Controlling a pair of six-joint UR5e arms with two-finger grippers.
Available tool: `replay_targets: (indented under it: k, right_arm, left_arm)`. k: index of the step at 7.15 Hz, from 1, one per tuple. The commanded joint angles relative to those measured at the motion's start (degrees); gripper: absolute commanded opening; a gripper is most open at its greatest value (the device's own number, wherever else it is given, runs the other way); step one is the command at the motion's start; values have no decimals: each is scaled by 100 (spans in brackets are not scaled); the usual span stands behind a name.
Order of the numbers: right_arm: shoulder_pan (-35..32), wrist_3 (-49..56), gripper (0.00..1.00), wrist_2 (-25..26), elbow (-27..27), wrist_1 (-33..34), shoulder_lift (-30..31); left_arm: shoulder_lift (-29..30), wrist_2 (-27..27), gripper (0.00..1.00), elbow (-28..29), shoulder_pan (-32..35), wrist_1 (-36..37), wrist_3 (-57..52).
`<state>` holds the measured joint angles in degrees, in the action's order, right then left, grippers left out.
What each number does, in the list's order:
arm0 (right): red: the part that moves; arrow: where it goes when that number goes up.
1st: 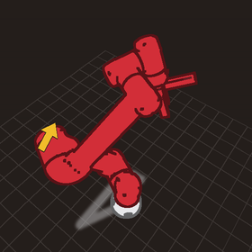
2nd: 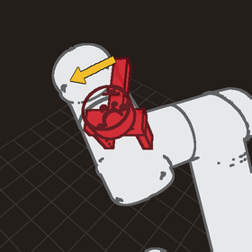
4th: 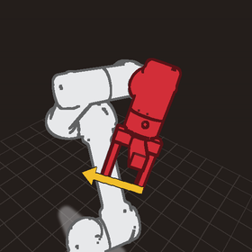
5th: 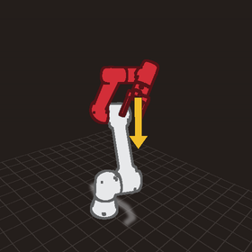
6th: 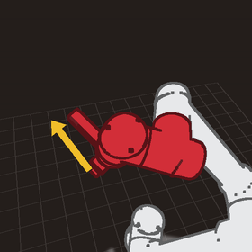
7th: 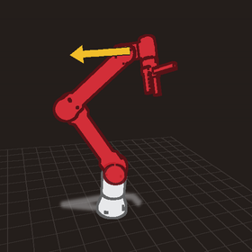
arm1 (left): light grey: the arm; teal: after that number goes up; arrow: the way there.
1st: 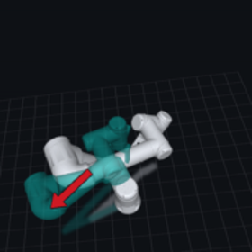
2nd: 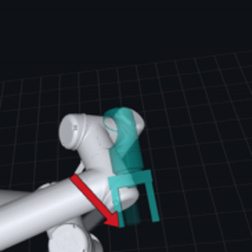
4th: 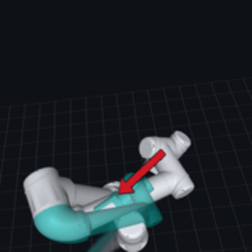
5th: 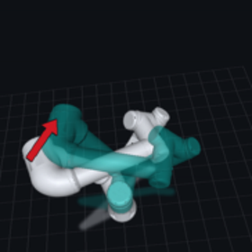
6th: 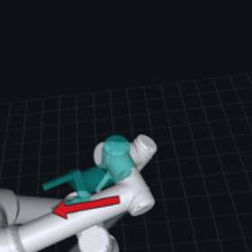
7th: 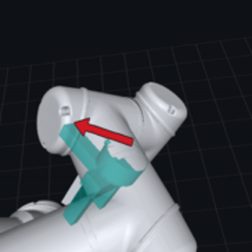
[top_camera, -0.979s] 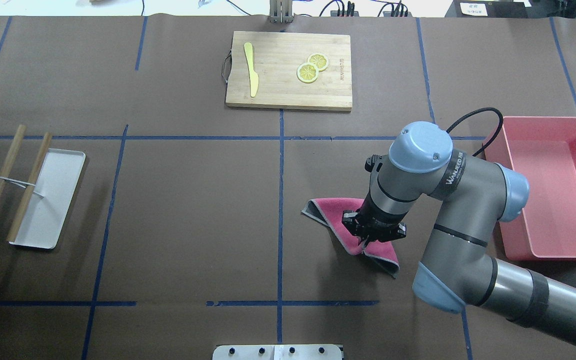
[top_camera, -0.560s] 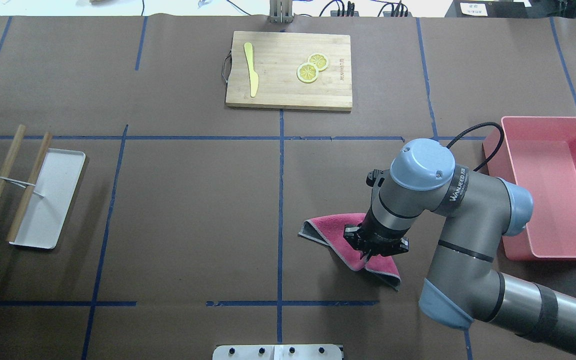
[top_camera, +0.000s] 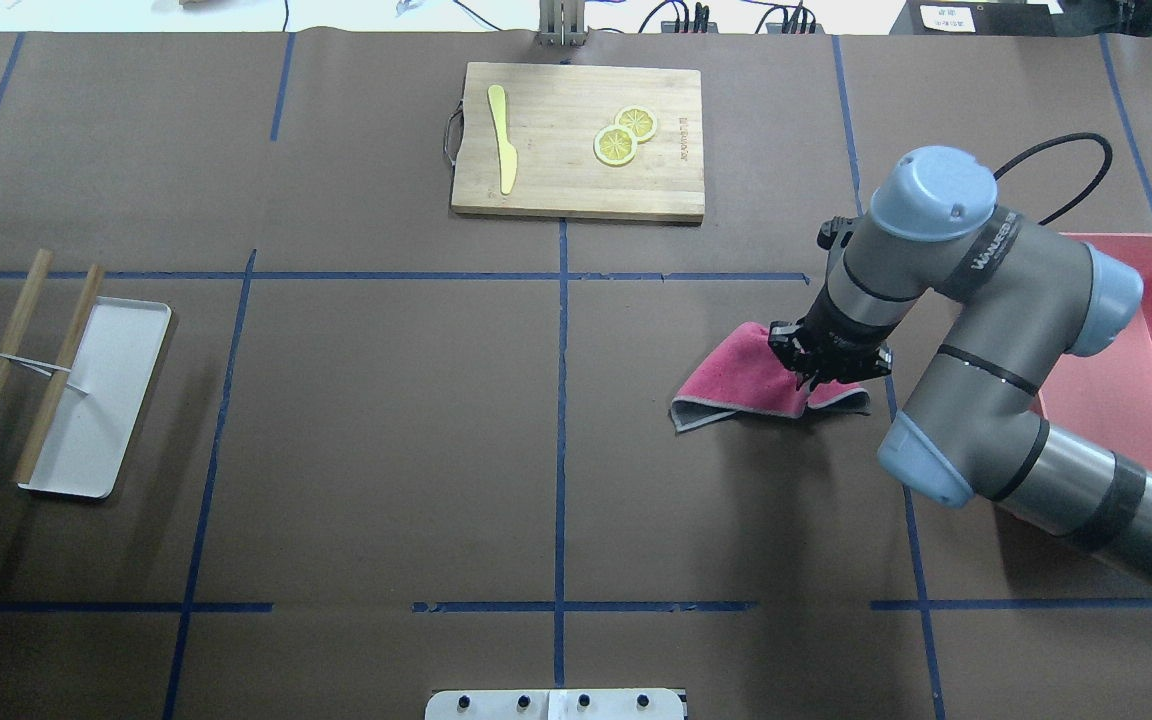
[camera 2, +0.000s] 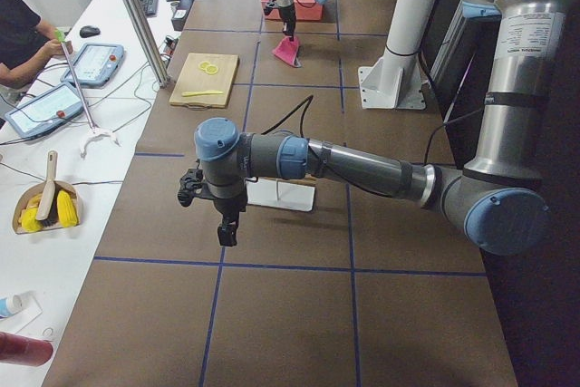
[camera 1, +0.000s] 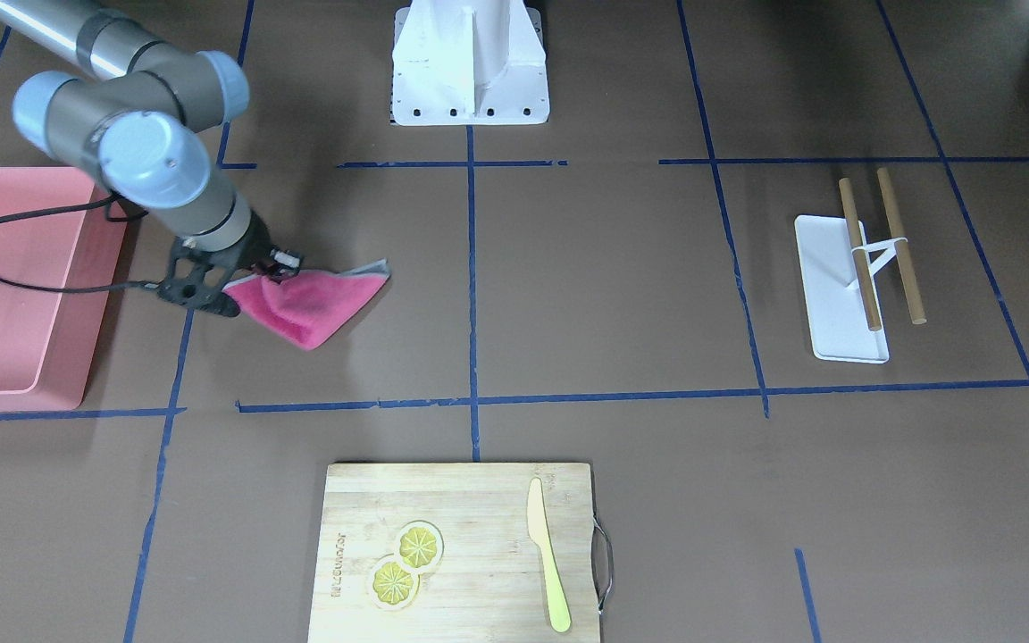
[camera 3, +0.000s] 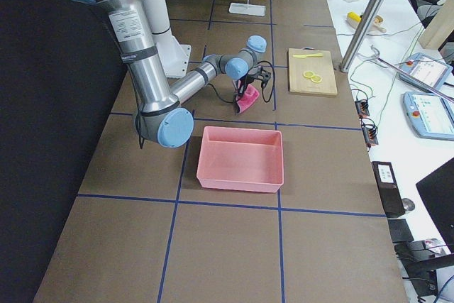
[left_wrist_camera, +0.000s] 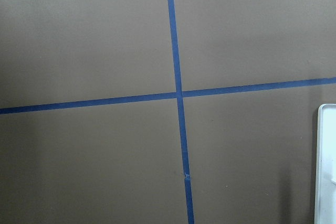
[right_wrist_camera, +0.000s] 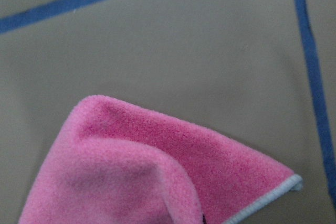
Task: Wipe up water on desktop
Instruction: 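Wipe the cloth back and forth across the table with the right gripper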
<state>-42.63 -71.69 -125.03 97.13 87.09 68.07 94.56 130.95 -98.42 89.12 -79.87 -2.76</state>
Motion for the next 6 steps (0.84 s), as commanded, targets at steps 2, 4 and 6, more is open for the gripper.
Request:
replay_targets:
  k: [2,4,6]
  right_arm:
    - [-623,507,0,22,-405,1,-48]
    - [-319,437,0,5,-441,-8,-101]
    - [156,218,0,-22,-197,0,-75]
  left_arm:
    - [19,1,100,-2,0,7,13]
    - [28,1,100,68,0,-2,4]
    - [28,1,100,77,0,-11,4]
